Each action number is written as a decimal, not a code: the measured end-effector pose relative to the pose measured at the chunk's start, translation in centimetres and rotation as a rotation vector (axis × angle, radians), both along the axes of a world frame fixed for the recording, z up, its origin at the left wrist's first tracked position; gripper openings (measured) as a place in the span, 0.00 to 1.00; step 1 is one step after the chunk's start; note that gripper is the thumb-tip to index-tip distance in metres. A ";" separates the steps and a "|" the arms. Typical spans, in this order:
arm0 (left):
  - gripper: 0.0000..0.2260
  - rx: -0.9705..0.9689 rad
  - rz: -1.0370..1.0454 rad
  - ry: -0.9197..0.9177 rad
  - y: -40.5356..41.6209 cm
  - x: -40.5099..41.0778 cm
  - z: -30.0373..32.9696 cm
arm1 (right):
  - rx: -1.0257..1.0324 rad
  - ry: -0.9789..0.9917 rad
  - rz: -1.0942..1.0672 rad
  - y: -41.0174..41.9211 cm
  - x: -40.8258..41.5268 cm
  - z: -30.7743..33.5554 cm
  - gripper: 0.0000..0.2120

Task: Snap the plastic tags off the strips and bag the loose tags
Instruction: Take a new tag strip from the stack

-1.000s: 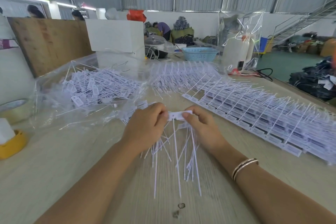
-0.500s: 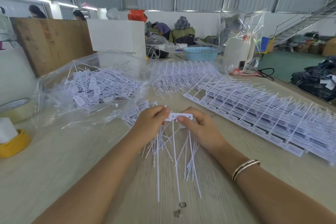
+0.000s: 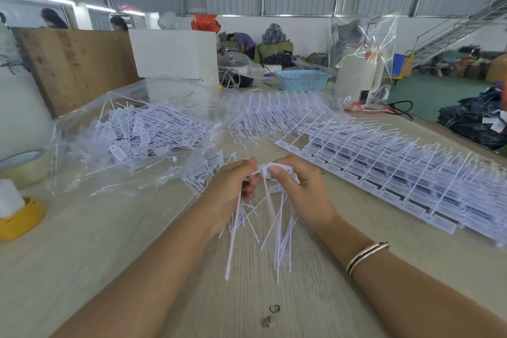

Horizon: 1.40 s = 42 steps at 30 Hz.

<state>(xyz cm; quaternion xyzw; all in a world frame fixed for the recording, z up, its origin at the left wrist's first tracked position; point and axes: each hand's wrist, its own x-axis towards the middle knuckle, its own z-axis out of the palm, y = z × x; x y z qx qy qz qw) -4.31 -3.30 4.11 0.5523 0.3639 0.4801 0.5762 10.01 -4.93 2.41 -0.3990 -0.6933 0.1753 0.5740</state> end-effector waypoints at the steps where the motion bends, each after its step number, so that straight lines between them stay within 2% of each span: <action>1: 0.24 0.002 -0.002 -0.010 -0.1 0.1 0.0 | -0.038 0.058 0.044 0.0 0.1 -0.1 0.06; 3: 0.20 -0.009 0.027 -0.054 -0.2 -0.2 0.1 | -0.180 0.331 0.128 -0.1 0.6 0.0 0.07; 5: 0.15 -0.039 0.093 -0.127 0.1 -1.2 0.5 | -0.274 0.617 0.049 0.3 2.5 0.3 0.07; 6: 0.14 -0.013 0.135 -0.123 0.3 -2.1 0.7 | -0.284 0.668 -0.026 0.6 3.6 0.4 0.08; 7: 0.15 0.062 0.192 -0.049 0.5 -3.0 0.7 | -0.288 0.654 -0.083 0.8 4.5 0.5 0.09; 9: 0.17 0.305 0.331 0.268 0.7 -4.4 0.4 | -0.342 0.525 -0.148 1.3 5.0 0.4 0.10; 11: 0.18 0.473 0.379 0.475 0.8 -4.8 -0.1 | -0.428 0.275 -0.221 1.9 4.6 -0.2 0.08; 13: 0.15 0.515 0.341 0.524 0.8 -4.4 -0.5 | -0.433 0.008 -0.353 2.5 4.3 -0.9 0.07; 14: 0.13 0.528 0.329 0.564 0.9 -4.2 -0.6 | -0.428 -0.071 -0.391 2.7 4.1 -1.0 0.11; 16: 0.09 0.531 0.310 0.621 0.8 -3.8 -0.7 | -0.445 -0.130 -0.445 2.6 3.8 -0.9 0.21; 17: 0.10 0.532 0.293 0.617 0.7 -3.6 -0.8 | -0.438 -0.139 -0.472 2.5 3.7 -0.9 0.22; 19: 0.13 0.540 0.234 0.602 0.4 -3.1 -0.9 | -0.315 -0.167 -0.481 2.1 3.5 -0.9 0.19; 21: 0.13 0.546 0.151 0.617 0.3 -2.6 -1.1 | -0.130 -0.208 -0.342 1.3 2.8 -0.6 0.14; 22: 0.12 0.551 0.113 0.628 0.2 -2.4 -1.1 | -0.097 -0.260 -0.242 0.9 2.4 -0.5 0.16; 24: 0.09 0.564 0.064 0.640 0.1 -1.9 -1.3 | -0.104 -0.420 -0.095 0.5 1.5 -0.5 0.20; 26: 0.08 0.564 0.051 0.649 0.0 -1.6 -1.5 | -0.123 -0.503 -0.054 0.6 1.2 -0.7 0.17; 28: 0.08 0.561 0.075 0.632 -0.1 -1.3 -1.6 | -0.145 -0.355 -0.035 0.8 1.5 -0.5 0.07; 31: 0.04 0.505 0.144 0.554 0.2 -1.3 -1.4 | -0.198 -0.083 0.051 0.9 2.1 -0.3 0.07; 37: 0.07 0.405 0.137 0.526 0.4 -1.5 -1.4 | -0.281 0.031 0.226 0.7 1.7 -0.5 0.06; 40: 0.07 0.314 0.121 0.386 0.2 -1.2 -1.1 | -0.319 0.050 0.259 0.7 1.7 -0.6 0.05; 42: 0.08 0.173 0.092 0.208 0.0 -0.9 -1.0 | -0.286 0.063 0.261 0.7 1.5 -0.6 0.06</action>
